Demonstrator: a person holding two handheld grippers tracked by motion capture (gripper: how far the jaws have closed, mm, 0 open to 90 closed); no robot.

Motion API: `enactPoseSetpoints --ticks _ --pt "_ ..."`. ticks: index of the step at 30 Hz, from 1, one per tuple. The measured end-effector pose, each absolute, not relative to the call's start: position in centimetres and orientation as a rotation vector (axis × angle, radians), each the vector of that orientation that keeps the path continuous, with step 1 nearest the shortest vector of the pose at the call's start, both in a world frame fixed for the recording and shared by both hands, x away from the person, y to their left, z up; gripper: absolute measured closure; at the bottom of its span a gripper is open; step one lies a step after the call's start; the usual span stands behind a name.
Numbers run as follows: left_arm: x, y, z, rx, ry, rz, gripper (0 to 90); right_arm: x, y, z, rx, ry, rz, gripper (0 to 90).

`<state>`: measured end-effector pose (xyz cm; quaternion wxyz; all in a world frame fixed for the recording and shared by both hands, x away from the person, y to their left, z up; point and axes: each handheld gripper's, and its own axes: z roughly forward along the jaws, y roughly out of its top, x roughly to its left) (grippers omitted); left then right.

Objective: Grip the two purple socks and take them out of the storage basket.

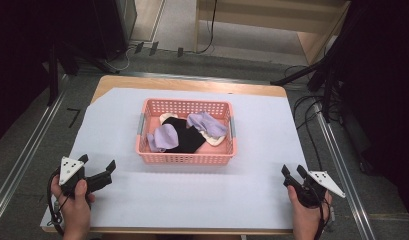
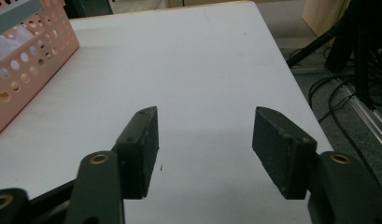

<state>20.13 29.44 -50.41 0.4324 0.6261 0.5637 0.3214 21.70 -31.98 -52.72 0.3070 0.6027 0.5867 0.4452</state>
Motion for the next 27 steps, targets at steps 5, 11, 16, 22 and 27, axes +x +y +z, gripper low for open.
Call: enactPoseSetpoints --ticks 5,11,16,22,27 --pt "20.2 29.5 -50.4 1.560 1.406 0.796 6.2 21.4 -32.2 -52.7 1.629 1.512 1.239 45.3" --pt "20.1 29.6 -50.4 1.553 1.406 0.794 6.2 21.5 -31.5 -52.5 1.600 1.521 1.232 45.4" --pt "20.1 29.6 -50.4 1.547 1.411 0.788 6.2 21.8 -30.6 -51.8 1.606 1.522 1.325 45.2" --pt "20.2 29.6 -50.4 1.545 1.411 0.784 6.2 22.1 -28.7 -50.3 1.531 1.573 1.322 45.2" --pt "20.1 29.8 -50.4 1.540 1.407 0.773 6.2 23.0 -26.6 -49.6 1.522 1.617 1.314 44.7"
